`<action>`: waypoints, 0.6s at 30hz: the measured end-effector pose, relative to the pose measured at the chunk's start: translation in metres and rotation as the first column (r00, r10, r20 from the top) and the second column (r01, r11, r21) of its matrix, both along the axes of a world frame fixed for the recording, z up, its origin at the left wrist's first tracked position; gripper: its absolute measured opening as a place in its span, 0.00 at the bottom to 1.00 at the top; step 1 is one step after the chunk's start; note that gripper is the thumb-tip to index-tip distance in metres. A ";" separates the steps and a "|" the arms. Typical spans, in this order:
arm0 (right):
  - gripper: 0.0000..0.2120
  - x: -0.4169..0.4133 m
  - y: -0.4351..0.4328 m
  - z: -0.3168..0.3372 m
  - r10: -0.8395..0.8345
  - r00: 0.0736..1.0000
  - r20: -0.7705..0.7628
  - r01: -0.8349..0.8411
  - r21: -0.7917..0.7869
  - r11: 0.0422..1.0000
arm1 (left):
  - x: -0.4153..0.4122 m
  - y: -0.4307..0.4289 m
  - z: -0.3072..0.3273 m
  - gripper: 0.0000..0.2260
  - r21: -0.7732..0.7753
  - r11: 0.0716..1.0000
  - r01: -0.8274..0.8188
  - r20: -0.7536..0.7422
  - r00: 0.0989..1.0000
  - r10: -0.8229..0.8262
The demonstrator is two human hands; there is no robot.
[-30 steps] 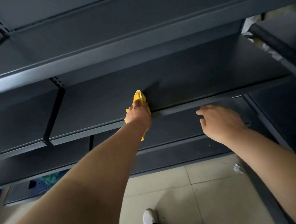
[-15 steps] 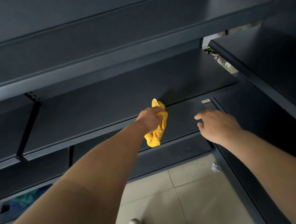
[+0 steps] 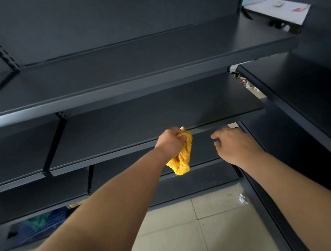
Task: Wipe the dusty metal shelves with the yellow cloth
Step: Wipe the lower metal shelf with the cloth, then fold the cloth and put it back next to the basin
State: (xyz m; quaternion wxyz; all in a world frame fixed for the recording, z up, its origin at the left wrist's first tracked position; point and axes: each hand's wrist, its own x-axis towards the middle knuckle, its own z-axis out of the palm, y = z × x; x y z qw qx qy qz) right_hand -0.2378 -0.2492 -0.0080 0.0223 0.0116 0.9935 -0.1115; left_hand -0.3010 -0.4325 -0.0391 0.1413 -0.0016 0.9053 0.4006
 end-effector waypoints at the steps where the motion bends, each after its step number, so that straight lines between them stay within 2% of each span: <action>1: 0.16 0.002 -0.008 0.002 0.002 1.000 -0.011 -0.002 -0.001 1.000 | 0.003 -0.006 0.005 0.10 0.002 1.000 -0.005 -0.009 1.000 0.005; 6: 0.16 0.013 -0.061 0.017 0.050 0.999 -0.014 -0.050 0.004 0.999 | 0.024 -0.048 0.035 0.06 -0.074 0.996 -0.056 -0.152 0.987 0.045; 10: 0.21 0.032 -0.112 0.028 0.088 0.996 -0.014 -0.088 -0.021 0.996 | 0.041 -0.097 0.065 0.04 0.138 0.986 -0.089 -0.153 0.982 0.110; 13: 0.23 0.045 -0.153 0.036 0.094 0.996 -0.002 -0.093 -0.221 0.971 | 0.052 -0.133 0.081 0.04 0.171 0.976 -0.132 -0.192 0.968 0.165; 16: 0.19 0.057 -0.190 0.043 0.062 0.998 -0.029 -0.068 -0.426 0.902 | 0.062 -0.166 0.091 0.04 0.204 0.955 -0.215 -0.221 0.940 0.259; 18: 0.19 0.066 -0.210 0.051 0.040 0.998 -0.042 -0.056 -0.532 0.845 | 0.069 -0.186 0.098 0.04 0.263 0.928 -0.265 -0.224 0.919 0.326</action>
